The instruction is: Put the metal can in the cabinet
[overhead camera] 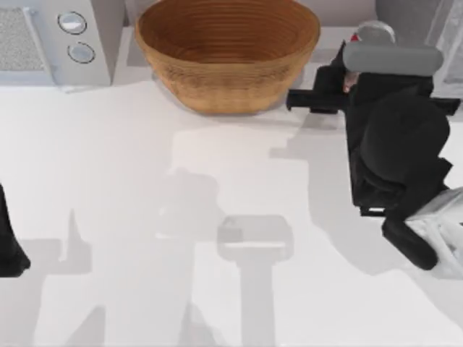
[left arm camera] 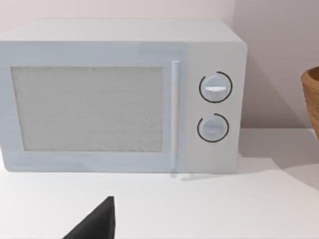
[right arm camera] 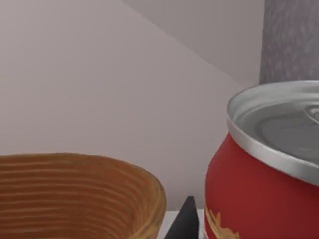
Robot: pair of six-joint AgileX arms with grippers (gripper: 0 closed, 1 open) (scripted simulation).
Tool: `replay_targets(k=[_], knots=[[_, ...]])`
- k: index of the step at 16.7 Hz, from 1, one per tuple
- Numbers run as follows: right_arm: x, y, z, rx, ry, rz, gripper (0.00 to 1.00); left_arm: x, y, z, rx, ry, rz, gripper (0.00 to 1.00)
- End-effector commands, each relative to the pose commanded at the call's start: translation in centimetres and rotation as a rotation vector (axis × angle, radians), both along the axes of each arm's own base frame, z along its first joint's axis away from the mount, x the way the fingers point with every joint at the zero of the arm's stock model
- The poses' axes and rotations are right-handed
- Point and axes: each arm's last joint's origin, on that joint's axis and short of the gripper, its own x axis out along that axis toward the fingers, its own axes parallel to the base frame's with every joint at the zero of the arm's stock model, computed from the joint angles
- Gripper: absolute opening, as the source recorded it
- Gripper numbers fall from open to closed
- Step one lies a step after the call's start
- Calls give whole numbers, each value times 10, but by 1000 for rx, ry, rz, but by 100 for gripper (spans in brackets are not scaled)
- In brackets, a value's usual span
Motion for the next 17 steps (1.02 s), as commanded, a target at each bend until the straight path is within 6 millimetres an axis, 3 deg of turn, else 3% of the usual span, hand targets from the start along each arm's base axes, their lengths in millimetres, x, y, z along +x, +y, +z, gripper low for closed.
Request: replay_targets(k=[4,9,13,17], knots=[[-10,-46,35,0,-23,-30,0,0,0,0,0,0,0,100],[-55,-111,57,-22,-3,-18,0,0,0,0,0,0,0,100],[-103,-154,49,-34,27,5,0,0,0,0,0,0,0,100],[-143,-179,22,-34,46,32,0,0,0,0,0,0,0,100]])
